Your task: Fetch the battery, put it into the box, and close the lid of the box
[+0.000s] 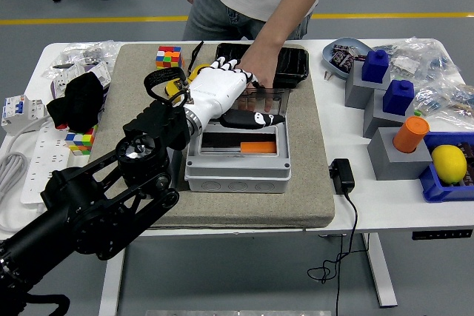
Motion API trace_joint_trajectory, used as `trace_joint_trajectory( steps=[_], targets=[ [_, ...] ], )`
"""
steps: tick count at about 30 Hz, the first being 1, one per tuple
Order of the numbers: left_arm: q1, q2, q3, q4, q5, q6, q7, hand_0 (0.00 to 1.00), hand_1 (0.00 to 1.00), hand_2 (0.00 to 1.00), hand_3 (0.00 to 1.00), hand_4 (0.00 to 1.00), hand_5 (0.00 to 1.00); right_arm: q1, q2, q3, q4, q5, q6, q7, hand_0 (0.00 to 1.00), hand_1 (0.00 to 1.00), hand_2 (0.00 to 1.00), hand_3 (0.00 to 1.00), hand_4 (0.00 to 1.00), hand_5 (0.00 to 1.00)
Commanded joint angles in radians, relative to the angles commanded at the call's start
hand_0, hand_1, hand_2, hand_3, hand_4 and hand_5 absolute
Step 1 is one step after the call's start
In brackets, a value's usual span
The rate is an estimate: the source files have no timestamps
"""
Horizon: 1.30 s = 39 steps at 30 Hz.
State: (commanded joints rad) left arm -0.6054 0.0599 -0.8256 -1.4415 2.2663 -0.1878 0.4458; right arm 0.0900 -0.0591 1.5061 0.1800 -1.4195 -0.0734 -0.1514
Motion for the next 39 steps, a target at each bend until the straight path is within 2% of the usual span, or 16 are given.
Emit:
trace_joint_trajectory(
  steps=[1,2,7,8,13,14,19,20,25,26,29,39],
  targets=[
    [0.0,0.0,0.0,0.0,0.0,0.001,-0.001,0.998,0.925,0.745,0.725,0.998,0.998,0.0,0.0,0.0,0.0,0.0,0.0,0.0,0.719,0.647,0.664,0.675,0.998,0.885],
    [0.0,0.0,0.0,-0.001,0.0,0.001,0.0,0.998,0.766,0.68,0.705,0.998,0.998,0.0,0.0,0.0,0.0,0.0,0.0,0.0,0.719,0.647,0.664,0.675,0.998,0.884],
    [0.002,0.003,0.004,-0.015,-0.01,-0.008,0.007,0.998,0.766,0.68,0.705,0.998,0.998,0.001,0.0,0.001,0.0,0.001,0.0,0.0,0.719,0.647,0.664,0.675,0.998,0.884],
    [0.003,0.003,0.005,-0.021,-0.013,-0.016,0.013,0.998,0.668,0.64,0.702,0.998,0.998,0.001,0.0,0.001,0.0,0.001,0.0,0.0,0.719,0.647,0.664,0.675,0.998,0.884],
    [0.007,0.005,0.011,-0.065,-0.039,-0.105,0.077,0.998,0.668,0.64,0.702,0.998,0.998,0.0,0.0,0.0,0.0,0.003,0.0,0.001,0.719,0.647,0.664,0.675,0.998,0.884],
    [0.009,0.006,0.012,-0.073,-0.046,-0.122,0.088,0.864,0.577,0.606,0.699,0.998,0.998,0.0,0.0,-0.001,0.0,0.003,0.0,0.001,0.719,0.647,0.664,0.675,0.998,0.884],
    [0.013,0.008,0.019,-0.107,-0.059,-0.168,0.116,0.864,0.577,0.606,0.699,0.998,0.998,-0.001,0.0,-0.001,0.0,0.003,0.0,0.001,0.719,0.647,0.664,0.675,0.998,0.884],
    [0.014,0.008,0.02,-0.115,-0.064,-0.181,0.125,0.688,0.551,0.602,0.693,0.998,0.998,-0.001,0.0,-0.001,0.0,0.003,0.0,0.001,0.719,0.647,0.664,0.675,0.998,0.883],
    [0.019,0.012,0.032,-0.144,-0.083,-0.231,0.163,0.688,0.551,0.602,0.693,0.998,0.998,0.001,0.0,-0.002,0.0,0.004,0.0,0.001,0.719,0.647,0.664,0.675,0.998,0.883],
    [0.02,0.013,0.034,-0.148,-0.086,-0.238,0.168,0.632,0.547,0.605,0.69,0.998,0.998,0.0,0.0,-0.001,0.0,0.003,0.0,0.001,0.719,0.647,0.664,0.675,0.998,0.884],
    [0.022,0.015,0.041,-0.158,-0.095,-0.257,0.179,0.632,0.547,0.605,0.69,0.998,0.998,0.0,0.0,-0.002,0.0,0.003,0.0,0.001,0.719,0.647,0.664,0.675,0.998,0.884],
    [0.028,0.018,0.049,-0.166,-0.109,-0.289,0.2,0.603,0.541,0.605,0.686,0.998,0.998,-0.001,-0.001,-0.003,0.0,0.002,0.0,0.0,0.718,0.647,0.664,0.675,0.998,0.884]
  ],
)
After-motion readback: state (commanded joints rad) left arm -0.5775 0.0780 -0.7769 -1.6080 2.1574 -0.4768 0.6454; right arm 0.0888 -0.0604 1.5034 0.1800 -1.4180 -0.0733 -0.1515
